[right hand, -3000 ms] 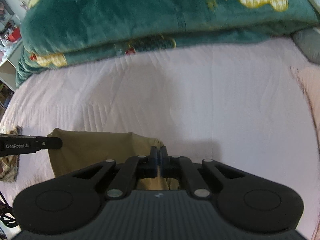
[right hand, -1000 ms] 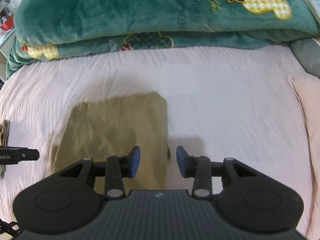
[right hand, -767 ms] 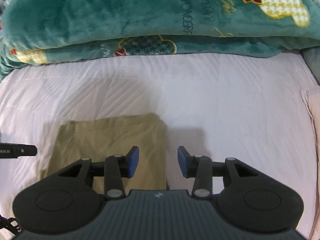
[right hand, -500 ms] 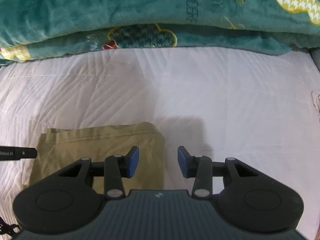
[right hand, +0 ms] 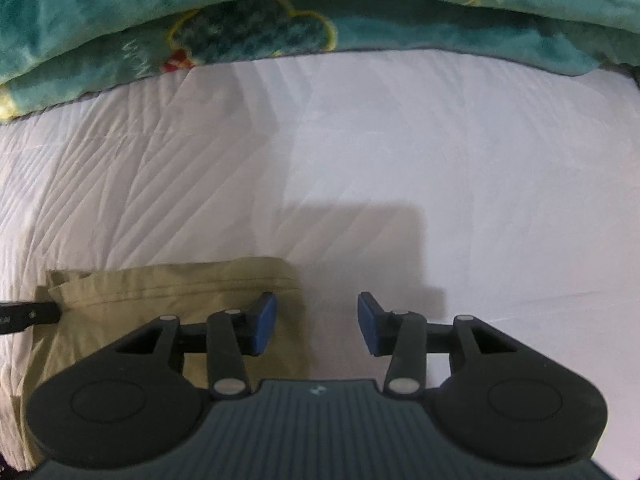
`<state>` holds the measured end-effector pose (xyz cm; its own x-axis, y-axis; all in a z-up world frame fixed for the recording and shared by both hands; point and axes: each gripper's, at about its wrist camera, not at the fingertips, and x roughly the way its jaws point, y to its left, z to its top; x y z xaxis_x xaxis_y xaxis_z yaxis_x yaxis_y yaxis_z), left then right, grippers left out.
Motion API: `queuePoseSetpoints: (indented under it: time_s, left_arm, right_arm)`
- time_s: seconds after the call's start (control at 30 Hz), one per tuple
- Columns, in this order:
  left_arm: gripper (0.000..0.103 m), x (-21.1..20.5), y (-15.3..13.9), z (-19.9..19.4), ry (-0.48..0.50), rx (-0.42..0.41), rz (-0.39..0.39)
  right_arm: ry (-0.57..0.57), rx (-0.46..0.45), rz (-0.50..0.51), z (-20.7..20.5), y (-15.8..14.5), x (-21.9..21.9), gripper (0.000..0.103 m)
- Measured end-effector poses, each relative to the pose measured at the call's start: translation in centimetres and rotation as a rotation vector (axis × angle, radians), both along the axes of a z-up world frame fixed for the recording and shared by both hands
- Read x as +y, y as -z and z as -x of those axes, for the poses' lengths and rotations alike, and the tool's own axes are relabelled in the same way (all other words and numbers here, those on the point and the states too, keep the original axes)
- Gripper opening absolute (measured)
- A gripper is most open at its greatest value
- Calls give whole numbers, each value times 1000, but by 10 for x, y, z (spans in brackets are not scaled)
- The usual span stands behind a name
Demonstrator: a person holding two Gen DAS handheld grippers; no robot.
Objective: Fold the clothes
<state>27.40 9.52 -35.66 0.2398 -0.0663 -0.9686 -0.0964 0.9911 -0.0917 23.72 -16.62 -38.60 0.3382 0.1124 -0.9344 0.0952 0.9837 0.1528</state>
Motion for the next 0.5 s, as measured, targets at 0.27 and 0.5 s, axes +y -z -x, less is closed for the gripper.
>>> queuePoseSetpoints:
  time_s: [0.27, 0.5]
  left_arm:
    - [10, -4, 0, 2, 21, -25, 39]
    - [5, -3, -10, 11, 35, -68, 65]
  right_arm:
    - [-29, -5, -94, 3, 11, 5, 1]
    - [-28, -59, -108, 17, -1, 4, 1]
